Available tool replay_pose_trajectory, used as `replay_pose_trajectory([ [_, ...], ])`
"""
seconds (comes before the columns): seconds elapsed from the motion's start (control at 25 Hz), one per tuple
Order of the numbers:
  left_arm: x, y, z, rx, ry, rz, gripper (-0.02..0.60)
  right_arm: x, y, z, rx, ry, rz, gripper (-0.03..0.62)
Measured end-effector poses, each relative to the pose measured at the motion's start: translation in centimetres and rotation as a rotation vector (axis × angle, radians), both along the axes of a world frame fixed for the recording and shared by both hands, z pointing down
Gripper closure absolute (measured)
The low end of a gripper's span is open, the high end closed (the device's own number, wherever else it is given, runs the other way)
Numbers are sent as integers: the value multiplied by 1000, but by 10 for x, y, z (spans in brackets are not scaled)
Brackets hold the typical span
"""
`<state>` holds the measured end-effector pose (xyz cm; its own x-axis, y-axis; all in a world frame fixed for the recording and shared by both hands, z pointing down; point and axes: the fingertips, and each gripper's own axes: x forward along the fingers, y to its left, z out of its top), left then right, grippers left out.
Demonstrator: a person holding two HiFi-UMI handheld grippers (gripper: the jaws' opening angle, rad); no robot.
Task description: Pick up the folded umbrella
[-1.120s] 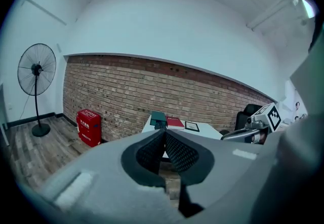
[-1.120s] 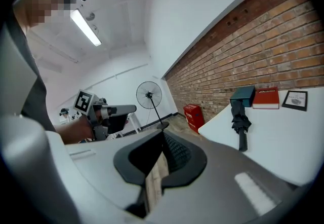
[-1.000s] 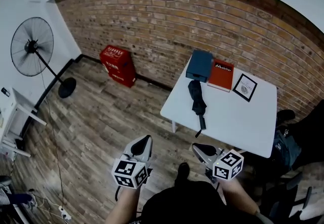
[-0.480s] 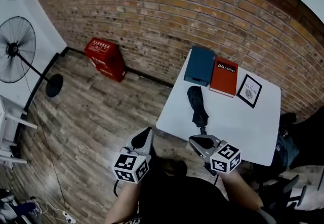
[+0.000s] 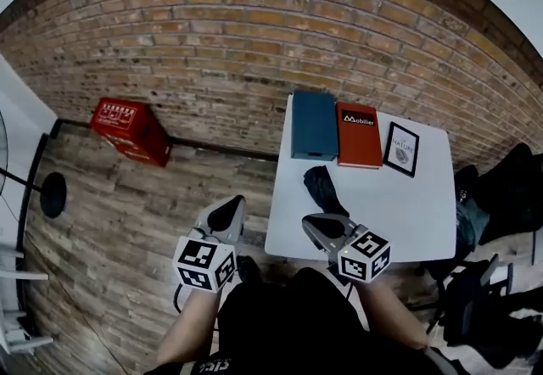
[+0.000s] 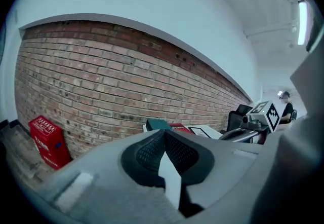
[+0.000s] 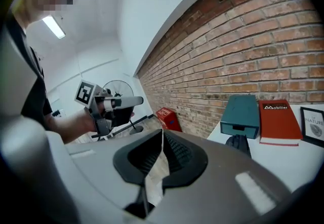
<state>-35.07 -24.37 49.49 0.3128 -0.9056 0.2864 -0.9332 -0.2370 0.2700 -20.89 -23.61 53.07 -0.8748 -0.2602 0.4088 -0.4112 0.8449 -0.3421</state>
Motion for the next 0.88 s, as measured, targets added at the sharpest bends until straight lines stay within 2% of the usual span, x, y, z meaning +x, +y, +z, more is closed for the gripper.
replay_pose_trajectory([
  [0.12, -12, -25, -1, -1, 2, 43, 575, -7, -8, 5, 28, 39, 52, 566],
  [0.32, -12, -51, 1, -5, 1, 48, 576, 21, -41, 22, -3, 90, 124, 539],
  [0.44, -3, -61, 7, -24, 36, 36, 575, 39, -60, 29, -19, 123, 143, 510],
  [0.64, 32, -69, 5, -29, 35, 68, 575, 69, -82, 42, -61, 130, 199, 337],
  [0.8, 61, -69, 0, -33, -2, 97, 575, 94, -82, 70, -127, 187, 182, 245],
  [0.88, 72, -67, 2, -43, -31, 119, 575, 102, -81, 87, -164, 211, 181, 233],
])
